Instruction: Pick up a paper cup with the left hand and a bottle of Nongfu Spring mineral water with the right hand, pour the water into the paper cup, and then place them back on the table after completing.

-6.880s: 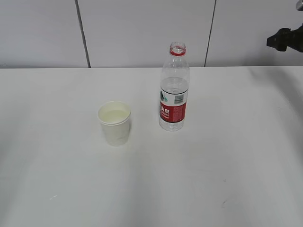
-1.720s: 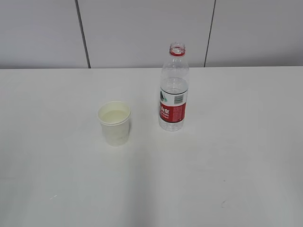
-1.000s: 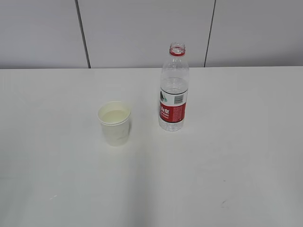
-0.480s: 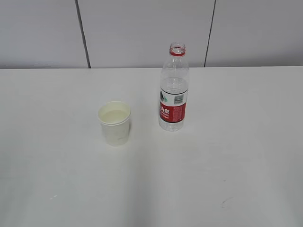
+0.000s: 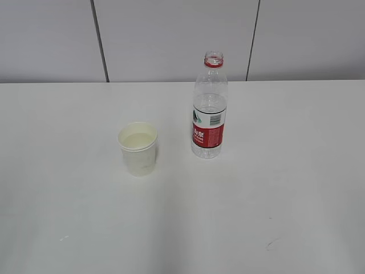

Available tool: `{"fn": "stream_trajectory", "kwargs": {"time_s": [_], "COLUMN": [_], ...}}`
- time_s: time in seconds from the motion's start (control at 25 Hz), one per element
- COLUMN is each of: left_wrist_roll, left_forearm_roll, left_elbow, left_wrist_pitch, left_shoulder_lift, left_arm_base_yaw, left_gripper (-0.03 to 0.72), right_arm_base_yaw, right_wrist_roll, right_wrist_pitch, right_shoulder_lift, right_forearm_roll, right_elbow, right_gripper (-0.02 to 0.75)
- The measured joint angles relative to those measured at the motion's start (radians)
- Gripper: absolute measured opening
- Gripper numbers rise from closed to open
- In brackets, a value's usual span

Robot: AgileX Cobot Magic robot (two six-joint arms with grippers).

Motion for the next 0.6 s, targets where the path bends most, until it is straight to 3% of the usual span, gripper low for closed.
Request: {"fn": "stream_trajectory", "kwargs": {"time_s": [0.6], "left_wrist_roll": [0.0], "left_forearm_roll": [0.0], "left_elbow": [0.0], "left_wrist_pitch": [0.0], "left_shoulder_lift": [0.0], "left_arm_base_yaw": [0.0], "left_gripper": [0.375], "right_arm_base_yaw": [0.0], "right_wrist_roll": [0.0], "right_wrist_pitch": [0.0], "right_shoulder_lift": [0.0], "right_forearm_roll": [0.0], "right_elbow": [0.0], "right_gripper": [0.587]}}
